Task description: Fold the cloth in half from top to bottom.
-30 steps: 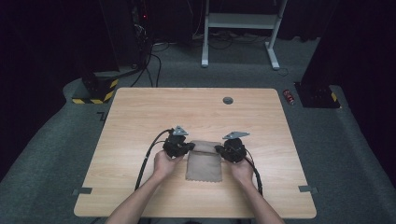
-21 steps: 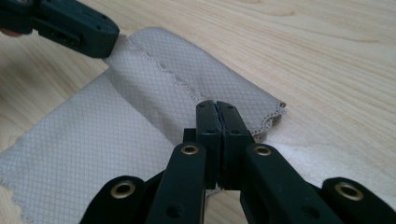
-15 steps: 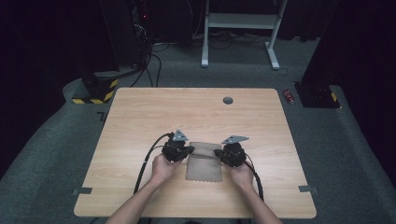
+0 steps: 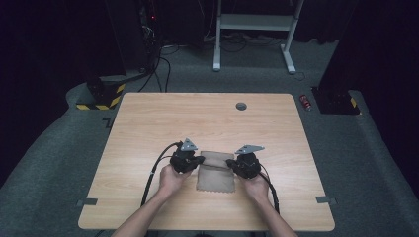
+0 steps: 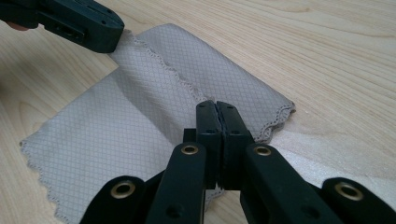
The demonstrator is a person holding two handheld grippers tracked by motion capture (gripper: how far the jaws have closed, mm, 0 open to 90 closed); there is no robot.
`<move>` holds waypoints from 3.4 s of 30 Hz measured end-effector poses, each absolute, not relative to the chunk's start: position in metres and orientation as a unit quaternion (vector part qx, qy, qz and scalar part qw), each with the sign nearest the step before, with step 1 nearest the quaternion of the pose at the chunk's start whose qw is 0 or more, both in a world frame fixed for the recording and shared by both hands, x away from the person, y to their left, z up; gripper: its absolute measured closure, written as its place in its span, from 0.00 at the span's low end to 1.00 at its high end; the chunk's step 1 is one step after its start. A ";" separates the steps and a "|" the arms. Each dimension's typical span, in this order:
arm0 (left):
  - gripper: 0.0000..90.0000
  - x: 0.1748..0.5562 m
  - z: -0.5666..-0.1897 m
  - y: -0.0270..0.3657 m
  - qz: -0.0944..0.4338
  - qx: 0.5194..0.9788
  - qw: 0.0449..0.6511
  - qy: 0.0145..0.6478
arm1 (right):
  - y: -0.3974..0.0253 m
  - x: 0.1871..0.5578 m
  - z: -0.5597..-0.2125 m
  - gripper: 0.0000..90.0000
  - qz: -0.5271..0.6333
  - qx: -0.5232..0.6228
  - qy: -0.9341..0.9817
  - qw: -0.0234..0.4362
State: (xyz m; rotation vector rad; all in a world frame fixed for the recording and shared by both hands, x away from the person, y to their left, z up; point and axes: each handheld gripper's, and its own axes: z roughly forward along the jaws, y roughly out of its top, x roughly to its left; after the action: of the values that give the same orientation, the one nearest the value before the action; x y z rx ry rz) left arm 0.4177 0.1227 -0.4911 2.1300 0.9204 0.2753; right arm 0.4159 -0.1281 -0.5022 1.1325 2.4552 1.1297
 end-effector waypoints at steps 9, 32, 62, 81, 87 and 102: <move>0.99 0.412 -0.488 0.122 0.112 0.840 0.395 0.353 | -0.130 0.411 -0.501 0.98 0.390 0.386 0.830 0.099; 0.99 0.397 -0.483 0.121 0.114 0.847 0.398 0.334 | -0.138 0.396 -0.496 0.98 0.407 0.381 0.825 0.092; 0.99 0.373 -0.493 0.128 0.095 0.840 0.412 0.339 | -0.140 0.373 -0.502 0.98 0.416 0.364 0.829 0.081; 0.99 0.361 -0.502 0.128 0.091 0.844 0.406 0.337 | -0.142 0.361 -0.508 0.98 0.416 0.360 0.832 0.070; 0.99 0.359 -0.505 0.129 0.087 0.843 0.407 0.339 | -0.141 0.358 -0.510 0.98 0.412 0.359 0.835 0.071; 0.97 0.355 -0.511 0.130 0.075 0.847 0.402 0.340 | -0.147 0.354 -0.515 0.92 0.409 0.363 0.835 0.066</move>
State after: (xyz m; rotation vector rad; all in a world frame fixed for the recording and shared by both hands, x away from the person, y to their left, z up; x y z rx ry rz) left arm 0.3546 0.1301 -0.5109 2.1411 0.8602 0.1889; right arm 0.3536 -0.1466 -0.5154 1.0944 2.5183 1.2331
